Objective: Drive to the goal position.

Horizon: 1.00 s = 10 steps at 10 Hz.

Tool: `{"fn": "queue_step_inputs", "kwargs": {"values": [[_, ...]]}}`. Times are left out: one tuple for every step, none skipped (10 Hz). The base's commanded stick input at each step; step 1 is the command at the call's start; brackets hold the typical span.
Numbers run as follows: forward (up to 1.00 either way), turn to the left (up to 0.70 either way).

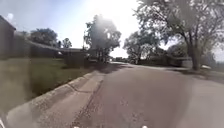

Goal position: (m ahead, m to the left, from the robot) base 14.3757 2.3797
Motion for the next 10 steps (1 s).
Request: {"fn": "queue_step_inputs", "kwargs": {"values": [[1.00,-0.31],[1.00,0.00],[1.00,0.00],[1.00,0.00],[1.00,0.00],[1.00,0.00],[1.00,0.00],[1.00,0.00],[1.00,0.00],[1.00,0.00]]}}
